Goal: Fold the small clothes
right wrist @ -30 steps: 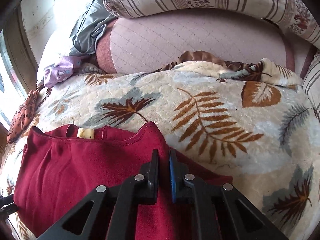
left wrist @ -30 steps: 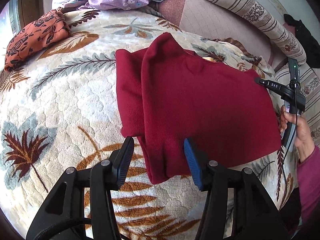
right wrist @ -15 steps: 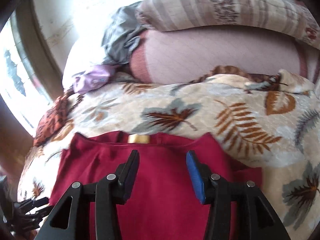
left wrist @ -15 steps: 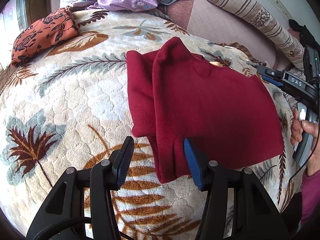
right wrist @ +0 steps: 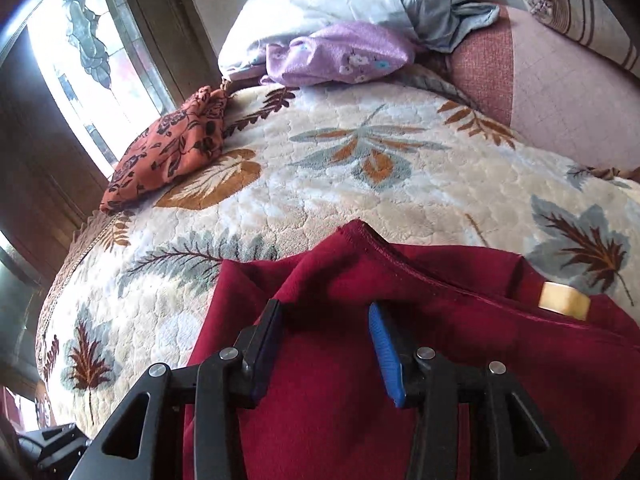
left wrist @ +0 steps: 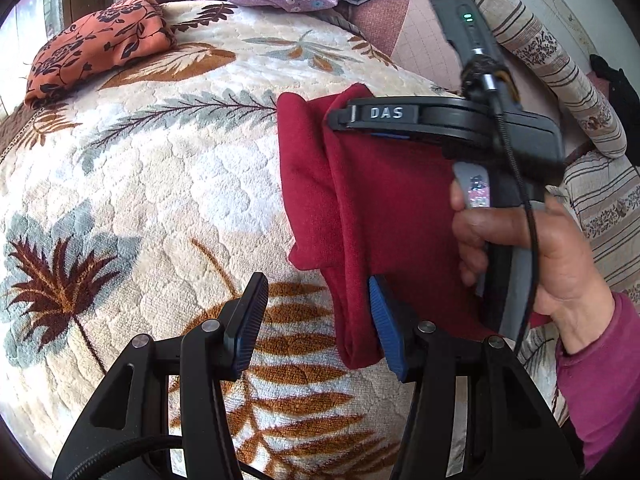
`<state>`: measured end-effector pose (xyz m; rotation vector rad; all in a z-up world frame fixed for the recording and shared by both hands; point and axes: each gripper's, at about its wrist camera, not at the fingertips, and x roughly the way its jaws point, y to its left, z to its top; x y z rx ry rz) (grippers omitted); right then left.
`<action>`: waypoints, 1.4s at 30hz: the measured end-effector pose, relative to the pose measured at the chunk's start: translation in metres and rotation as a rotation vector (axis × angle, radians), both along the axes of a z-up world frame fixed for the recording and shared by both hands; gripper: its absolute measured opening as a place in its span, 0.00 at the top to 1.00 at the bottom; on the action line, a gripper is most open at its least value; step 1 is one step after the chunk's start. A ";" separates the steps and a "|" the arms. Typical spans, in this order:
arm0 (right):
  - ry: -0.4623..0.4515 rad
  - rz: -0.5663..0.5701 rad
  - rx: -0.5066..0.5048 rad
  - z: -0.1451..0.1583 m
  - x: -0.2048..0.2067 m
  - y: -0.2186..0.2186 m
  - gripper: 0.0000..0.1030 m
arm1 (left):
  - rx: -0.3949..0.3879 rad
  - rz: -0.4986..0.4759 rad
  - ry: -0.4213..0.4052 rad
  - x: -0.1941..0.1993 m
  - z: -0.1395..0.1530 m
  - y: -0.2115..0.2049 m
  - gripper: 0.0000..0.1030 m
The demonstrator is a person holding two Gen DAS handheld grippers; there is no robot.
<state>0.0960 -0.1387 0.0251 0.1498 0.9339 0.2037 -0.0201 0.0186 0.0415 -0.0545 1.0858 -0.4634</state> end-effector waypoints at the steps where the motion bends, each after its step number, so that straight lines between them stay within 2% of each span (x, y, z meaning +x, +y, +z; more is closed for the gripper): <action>1: 0.034 -0.006 0.004 -0.008 0.007 0.002 0.58 | 0.001 -0.001 0.000 0.000 0.000 0.000 0.50; 2: 0.043 -0.014 0.009 -0.013 0.011 0.002 0.56 | 0.000 -0.002 0.002 0.001 0.000 0.001 0.50; 4: 0.038 -0.023 0.049 -0.009 0.013 0.000 0.42 | -0.001 -0.004 -0.001 0.002 -0.001 0.001 0.50; 5: 0.059 -0.018 0.068 -0.006 0.013 0.000 0.39 | 0.003 -0.005 -0.004 0.002 -0.001 0.000 0.50; 9: 0.085 0.012 0.055 0.005 0.004 0.009 0.34 | 0.017 -0.008 -0.023 0.000 0.000 -0.001 0.50; 13: 0.106 0.050 0.047 0.012 -0.003 0.024 0.24 | 0.041 -0.012 -0.051 -0.005 0.003 -0.006 0.50; 18: 0.125 0.091 -0.055 0.007 0.003 0.048 0.23 | 0.064 -0.019 -0.082 -0.011 0.006 -0.008 0.50; 22: 0.126 0.112 -0.143 -0.003 0.007 0.063 0.16 | 0.062 -0.018 -0.078 -0.013 0.007 -0.010 0.50; 25: 0.130 0.115 -0.157 -0.007 0.010 0.067 0.10 | 0.063 -0.018 -0.077 -0.012 0.007 -0.009 0.50; 31: 0.140 0.092 -0.237 -0.015 0.014 0.069 0.10 | 0.074 -0.020 -0.077 -0.009 0.004 -0.010 0.50; 33: 0.129 0.078 -0.224 -0.015 0.013 0.064 0.14 | 0.075 -0.020 -0.077 -0.009 0.004 -0.010 0.50; 34: 0.116 0.065 -0.221 -0.014 0.011 0.061 0.21 | 0.074 -0.020 -0.076 -0.009 0.004 -0.010 0.50; 38: 0.080 0.064 -0.208 -0.007 0.003 0.053 0.40 | 0.075 -0.019 -0.076 -0.007 0.002 -0.011 0.50; 42: 0.075 0.080 -0.153 0.002 -0.001 0.047 0.63 | 0.082 -0.021 -0.078 -0.004 0.001 -0.012 0.50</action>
